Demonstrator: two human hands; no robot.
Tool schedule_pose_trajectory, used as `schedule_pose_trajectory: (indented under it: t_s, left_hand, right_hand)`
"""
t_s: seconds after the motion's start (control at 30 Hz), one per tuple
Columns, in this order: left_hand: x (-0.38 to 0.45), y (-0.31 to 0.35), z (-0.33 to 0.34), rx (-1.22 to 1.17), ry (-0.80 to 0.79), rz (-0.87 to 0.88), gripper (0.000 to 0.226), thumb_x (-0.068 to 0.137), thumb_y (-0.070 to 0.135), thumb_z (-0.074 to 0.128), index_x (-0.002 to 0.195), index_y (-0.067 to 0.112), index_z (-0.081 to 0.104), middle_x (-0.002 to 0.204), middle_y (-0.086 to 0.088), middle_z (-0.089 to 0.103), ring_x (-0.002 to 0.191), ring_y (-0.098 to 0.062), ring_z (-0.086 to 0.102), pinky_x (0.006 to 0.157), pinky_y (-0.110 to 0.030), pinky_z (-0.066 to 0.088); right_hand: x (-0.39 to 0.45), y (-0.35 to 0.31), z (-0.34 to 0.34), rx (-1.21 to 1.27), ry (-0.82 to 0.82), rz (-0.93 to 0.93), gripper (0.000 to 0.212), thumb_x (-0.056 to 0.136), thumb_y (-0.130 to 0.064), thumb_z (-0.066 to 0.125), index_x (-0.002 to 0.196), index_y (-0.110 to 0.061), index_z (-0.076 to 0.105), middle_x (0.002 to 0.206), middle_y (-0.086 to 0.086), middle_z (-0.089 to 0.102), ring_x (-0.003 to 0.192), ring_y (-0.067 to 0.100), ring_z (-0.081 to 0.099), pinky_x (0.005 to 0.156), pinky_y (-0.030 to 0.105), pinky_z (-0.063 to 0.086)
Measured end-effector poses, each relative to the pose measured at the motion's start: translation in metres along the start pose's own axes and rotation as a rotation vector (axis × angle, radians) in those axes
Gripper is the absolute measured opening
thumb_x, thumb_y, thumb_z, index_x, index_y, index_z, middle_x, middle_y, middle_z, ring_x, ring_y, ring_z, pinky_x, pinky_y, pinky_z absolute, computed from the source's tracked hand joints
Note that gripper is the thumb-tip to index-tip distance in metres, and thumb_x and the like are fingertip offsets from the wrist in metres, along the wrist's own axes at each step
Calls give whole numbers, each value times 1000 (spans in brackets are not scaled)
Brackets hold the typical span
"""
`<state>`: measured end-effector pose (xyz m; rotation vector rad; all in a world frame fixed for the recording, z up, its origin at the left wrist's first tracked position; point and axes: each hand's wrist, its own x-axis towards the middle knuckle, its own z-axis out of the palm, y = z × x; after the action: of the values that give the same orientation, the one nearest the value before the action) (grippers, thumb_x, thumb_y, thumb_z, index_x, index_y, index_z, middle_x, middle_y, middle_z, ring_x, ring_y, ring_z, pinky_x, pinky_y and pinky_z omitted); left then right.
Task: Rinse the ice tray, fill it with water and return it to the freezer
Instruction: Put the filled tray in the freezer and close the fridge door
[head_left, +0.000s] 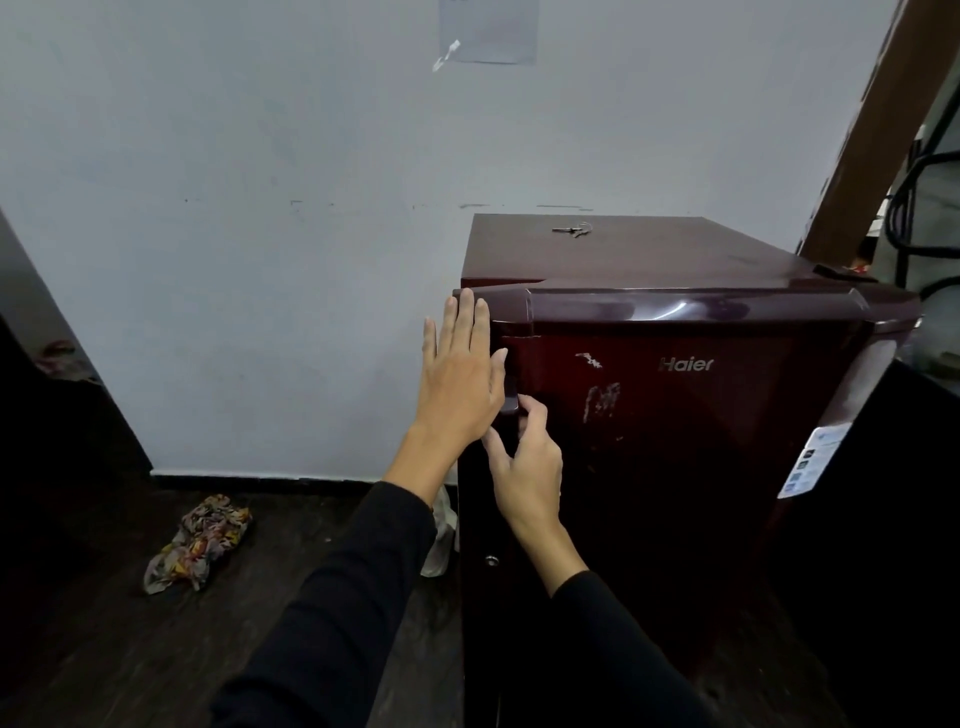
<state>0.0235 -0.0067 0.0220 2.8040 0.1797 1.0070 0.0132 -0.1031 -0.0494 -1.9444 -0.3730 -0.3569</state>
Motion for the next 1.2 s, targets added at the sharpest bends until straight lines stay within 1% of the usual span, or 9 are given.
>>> schedule_pose_trajectory:
  t_s: [0.27, 0.37, 0.47, 0.77, 0.9, 0.97, 1.0, 1.1, 1.2]
  left_hand:
    - [12, -7, 8, 21, -29, -1, 58, 102, 30, 28, 151, 6, 7, 160, -11, 0, 148, -24, -5, 119, -43, -4]
    - [15, -10, 11, 24, -40, 5, 59, 101, 29, 29, 151, 6, 5, 160, -11, -1, 148, -24, -5, 119, -43, -3]
    - [17, -13, 13, 27, -39, 15, 60, 101, 29, 31, 151, 6, 5, 160, -11, -1, 148, -24, -5, 120, -45, -1]
    - [16, -14, 15, 36, -49, 13, 61, 101, 31, 30, 150, 6, 3, 160, -12, -3, 147, -24, -7, 119, -43, -4]
    - [16, -14, 14, 19, -68, 10, 61, 101, 31, 29, 151, 7, 2, 160, -10, -4, 147, -23, -9, 119, -43, -5]
    - [16, -13, 13, 7, -76, 5, 61, 101, 30, 29, 151, 7, 1, 160, -10, -5, 147, -23, -9, 119, -44, -5]
    - [16, -13, 13, -1, -76, 2, 61, 101, 30, 29, 151, 7, 1, 160, -10, -5, 147, -23, -9, 119, -44, -5]
    - [17, -12, 8, -35, -96, -12, 61, 101, 29, 29, 151, 8, 1, 160, -9, -5, 147, -23, -9, 119, -44, -5]
    - [19, -9, 3, -73, -119, -29, 60, 101, 28, 30, 151, 8, 4, 160, -9, -3, 148, -23, -7, 119, -44, -4]
  right_hand:
    - [12, -6, 5, -29, -19, 24, 52, 91, -31, 61, 134, -14, 38, 99, 6, 64, 88, 21, 64, 75, 36, 53]
    - [14, -9, 4, -32, -43, 45, 53, 92, -29, 60, 136, -13, 36, 112, 8, 63, 101, 22, 62, 78, 28, 47]
    - [15, -12, 4, -33, -52, 53, 53, 93, -28, 59, 138, -13, 35, 117, 11, 62, 108, 24, 59, 79, 26, 42]
    - [17, -14, 4, -110, -47, 57, 52, 93, -29, 58, 136, -14, 34, 120, 12, 61, 107, 27, 61, 82, 34, 47]
    - [18, -19, 1, -79, -64, 85, 53, 91, -28, 61, 135, -14, 34, 108, 7, 62, 98, 23, 63, 77, 32, 49]
    - [20, -22, -2, -41, -80, 125, 54, 89, -28, 63, 133, -15, 35, 94, -2, 55, 90, 18, 60, 74, 32, 48]
    - [22, -23, -3, -23, -92, 152, 54, 89, -29, 64, 133, -16, 36, 94, -4, 52, 89, 16, 57, 73, 31, 46]
    - [27, -25, -7, 14, -140, 212, 56, 85, -32, 68, 131, -17, 39, 109, 2, 54, 100, 19, 56, 77, 29, 44]
    - [35, -26, -12, 9, -170, 252, 51, 82, -33, 69, 126, -19, 48, 115, 1, 58, 102, 17, 56, 84, 35, 50]
